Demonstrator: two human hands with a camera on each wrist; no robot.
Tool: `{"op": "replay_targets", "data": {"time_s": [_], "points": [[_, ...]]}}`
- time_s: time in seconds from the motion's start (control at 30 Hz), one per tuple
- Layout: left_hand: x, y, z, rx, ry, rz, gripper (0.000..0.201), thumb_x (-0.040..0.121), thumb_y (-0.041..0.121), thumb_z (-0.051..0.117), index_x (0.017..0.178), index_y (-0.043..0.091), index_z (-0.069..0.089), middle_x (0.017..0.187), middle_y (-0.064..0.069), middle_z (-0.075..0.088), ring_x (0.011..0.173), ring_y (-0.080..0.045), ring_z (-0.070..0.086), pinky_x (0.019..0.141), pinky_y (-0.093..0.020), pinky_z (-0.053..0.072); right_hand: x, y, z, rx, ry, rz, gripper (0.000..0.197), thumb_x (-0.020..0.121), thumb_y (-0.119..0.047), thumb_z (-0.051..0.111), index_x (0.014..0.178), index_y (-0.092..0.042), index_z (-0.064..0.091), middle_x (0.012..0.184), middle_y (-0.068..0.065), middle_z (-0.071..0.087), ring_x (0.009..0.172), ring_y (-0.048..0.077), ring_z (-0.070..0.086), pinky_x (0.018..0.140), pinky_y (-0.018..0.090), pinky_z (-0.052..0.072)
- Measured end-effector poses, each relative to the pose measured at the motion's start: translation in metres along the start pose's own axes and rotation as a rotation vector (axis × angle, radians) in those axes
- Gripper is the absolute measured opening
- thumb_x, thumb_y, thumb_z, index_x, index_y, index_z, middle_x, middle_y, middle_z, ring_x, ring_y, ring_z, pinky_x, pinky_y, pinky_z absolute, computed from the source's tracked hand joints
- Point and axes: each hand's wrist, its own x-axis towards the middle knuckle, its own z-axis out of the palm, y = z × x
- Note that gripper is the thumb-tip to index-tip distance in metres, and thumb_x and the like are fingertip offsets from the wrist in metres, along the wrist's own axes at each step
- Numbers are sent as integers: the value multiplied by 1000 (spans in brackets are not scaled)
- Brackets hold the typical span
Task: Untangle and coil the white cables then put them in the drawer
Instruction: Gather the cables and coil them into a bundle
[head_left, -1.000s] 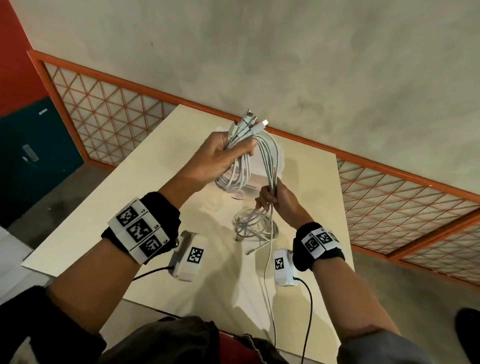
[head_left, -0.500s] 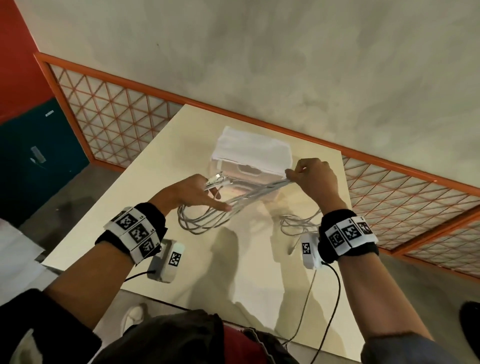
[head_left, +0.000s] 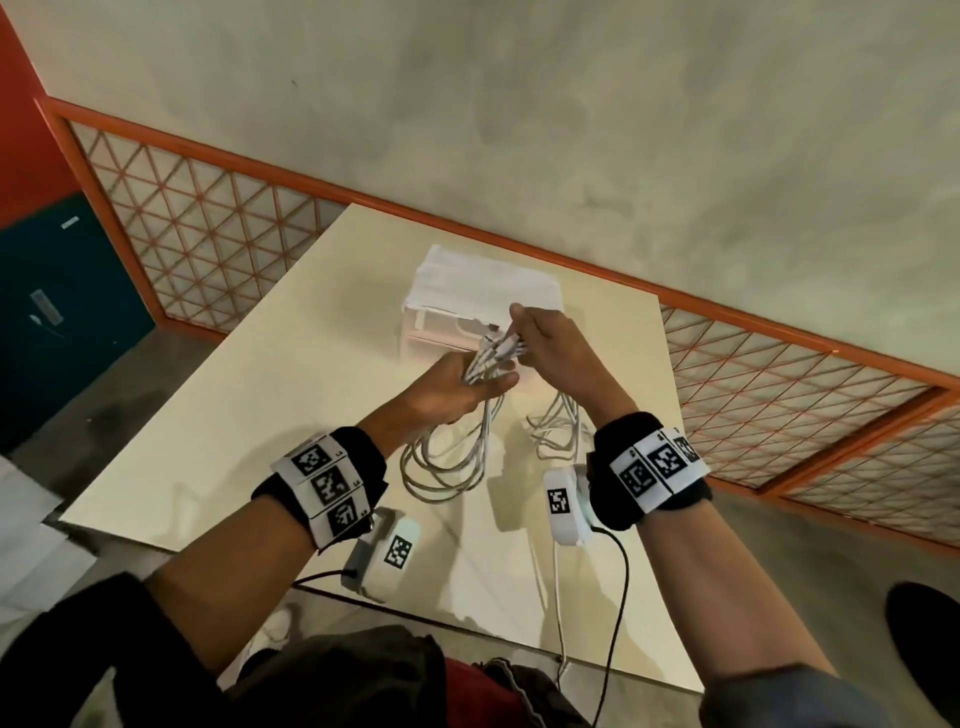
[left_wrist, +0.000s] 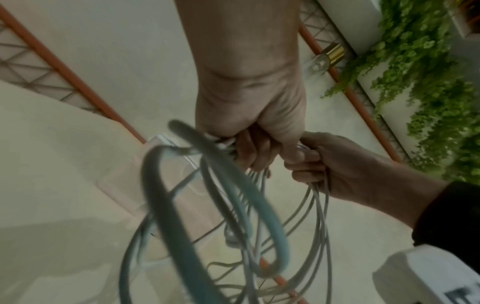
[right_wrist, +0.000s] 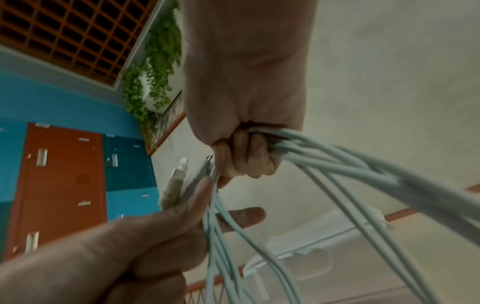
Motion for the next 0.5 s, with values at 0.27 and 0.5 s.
{"op": "replay_targets", "data": {"time_s": [0.27,0.5], "points": [[1,26,-8,52,145,127,19,96,34,49,81,24,56,37,15,41,32,1,36,36,-11,25,-20,16,-21,312,-50,119,68,97,-59,28,59,-10,55,45,-1,35,46,15,33,49,24,29],[9,37,-16,46,433,264,22,93,36,53,102,18,64,63,17,51,54,14,50,59,-10,36,-31,46,-22,366,-265,137,84,79,-83,25,54,-7,49,42,-3,32,49,16,33,66,35,32]]}}
